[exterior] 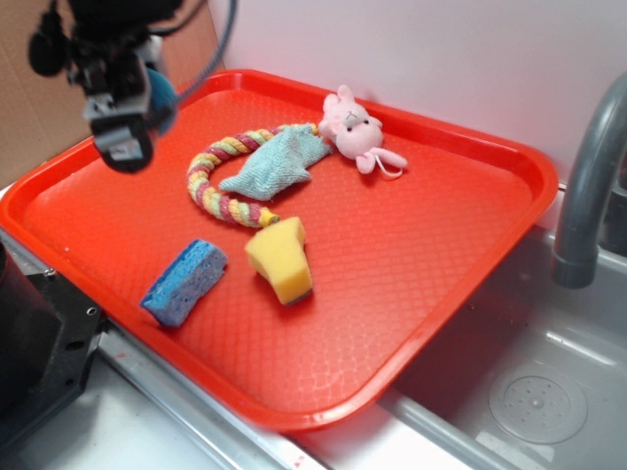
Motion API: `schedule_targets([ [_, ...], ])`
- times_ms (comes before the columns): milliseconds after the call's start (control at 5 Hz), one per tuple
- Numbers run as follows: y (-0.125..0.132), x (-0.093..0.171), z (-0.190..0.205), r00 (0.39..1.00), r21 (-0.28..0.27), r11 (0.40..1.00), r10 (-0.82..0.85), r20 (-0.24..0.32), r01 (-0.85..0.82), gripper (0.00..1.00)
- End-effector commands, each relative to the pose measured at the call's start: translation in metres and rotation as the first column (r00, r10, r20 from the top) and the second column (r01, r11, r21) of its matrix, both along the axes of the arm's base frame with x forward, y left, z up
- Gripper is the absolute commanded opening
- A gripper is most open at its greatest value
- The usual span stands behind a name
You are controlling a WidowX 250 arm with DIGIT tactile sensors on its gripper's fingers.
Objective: Grab the blue ball.
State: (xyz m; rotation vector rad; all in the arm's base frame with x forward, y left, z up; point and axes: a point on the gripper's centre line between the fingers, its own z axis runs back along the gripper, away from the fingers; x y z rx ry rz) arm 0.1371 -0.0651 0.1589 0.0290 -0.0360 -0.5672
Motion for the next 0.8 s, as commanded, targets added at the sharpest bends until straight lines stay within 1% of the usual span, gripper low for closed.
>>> schedule_targets([
  [0, 0.020, -0.017, 0.022, 0.883, 0.023, 0.884, 0.465, 0.064, -0.467, 0.00],
  [200, 0.042, -0.019, 0.032, 0.779, 0.028, 0.781, 0.619, 0.097, -0.624, 0.00],
  [400, 0.050, -0.019, 0.027, 0.770, 0.022, 0.772, 0.630, 0.097, -0.635, 0.00],
  [600, 0.046, -0.017, 0.024, 0.773, 0.017, 0.775, 0.627, 0.102, -0.631, 0.00],
])
